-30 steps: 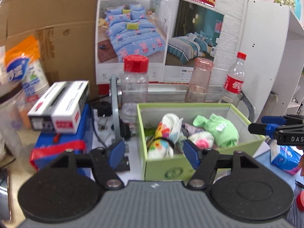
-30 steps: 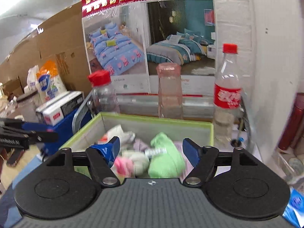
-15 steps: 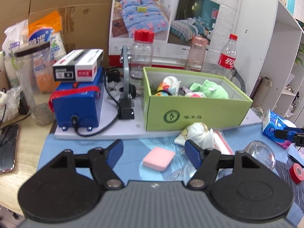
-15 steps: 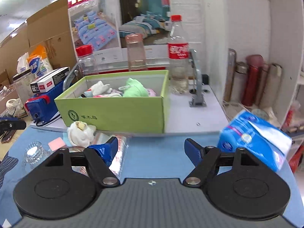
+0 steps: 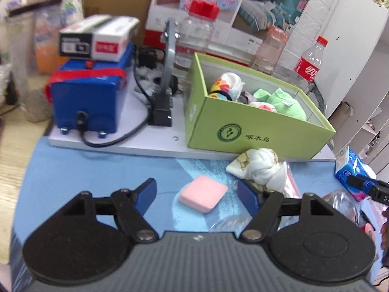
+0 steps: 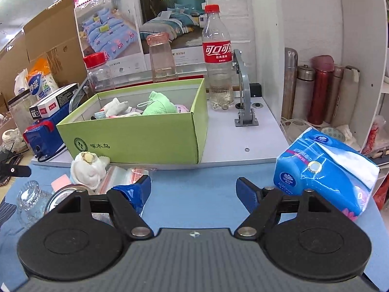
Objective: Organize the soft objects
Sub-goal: 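Withdraw both tools from the box, bringing the left tool over the pink sponge, then move the right tool to the white knotted sock while the left tool hovers over the pink sponge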
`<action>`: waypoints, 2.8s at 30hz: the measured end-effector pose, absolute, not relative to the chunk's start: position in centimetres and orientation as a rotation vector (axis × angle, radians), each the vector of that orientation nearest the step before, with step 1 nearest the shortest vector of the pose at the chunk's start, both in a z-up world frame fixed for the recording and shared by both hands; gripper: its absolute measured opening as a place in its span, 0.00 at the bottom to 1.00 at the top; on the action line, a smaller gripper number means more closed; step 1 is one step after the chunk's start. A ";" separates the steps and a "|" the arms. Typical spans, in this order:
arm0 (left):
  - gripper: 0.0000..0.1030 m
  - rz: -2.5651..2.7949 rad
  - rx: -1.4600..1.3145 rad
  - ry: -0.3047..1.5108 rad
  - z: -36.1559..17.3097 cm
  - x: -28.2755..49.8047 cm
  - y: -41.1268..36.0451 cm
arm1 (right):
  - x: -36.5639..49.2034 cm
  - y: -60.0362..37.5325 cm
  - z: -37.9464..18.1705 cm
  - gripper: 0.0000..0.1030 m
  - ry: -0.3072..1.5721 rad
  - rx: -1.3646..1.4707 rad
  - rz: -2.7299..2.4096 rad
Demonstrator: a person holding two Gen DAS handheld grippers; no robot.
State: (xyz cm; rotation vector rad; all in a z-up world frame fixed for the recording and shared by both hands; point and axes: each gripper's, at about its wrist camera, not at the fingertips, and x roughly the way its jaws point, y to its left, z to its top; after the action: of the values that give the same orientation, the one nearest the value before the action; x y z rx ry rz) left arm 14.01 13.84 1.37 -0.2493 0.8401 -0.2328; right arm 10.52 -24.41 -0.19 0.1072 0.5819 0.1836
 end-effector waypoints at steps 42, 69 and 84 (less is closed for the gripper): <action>0.74 -0.221 -0.220 0.913 -1.2 15.7 20.7 | 24.9 -7.3 0.0 0.63 1.091 -0.215 0.355; 0.75 -0.191 -0.156 0.915 -0.7 16.2 18.4 | 22.0 -21.0 -3.1 0.64 1.054 -0.028 0.181; 0.75 -0.201 -0.158 0.924 -1.1 15.8 17.4 | 19.0 -23.9 -4.8 0.66 0.888 0.011 0.034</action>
State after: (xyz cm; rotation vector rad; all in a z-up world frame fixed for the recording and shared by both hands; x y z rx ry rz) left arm 15.83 17.44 -1.06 -0.1582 0.9244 -0.2012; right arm 18.95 -23.88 -4.75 0.0114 0.8880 0.0344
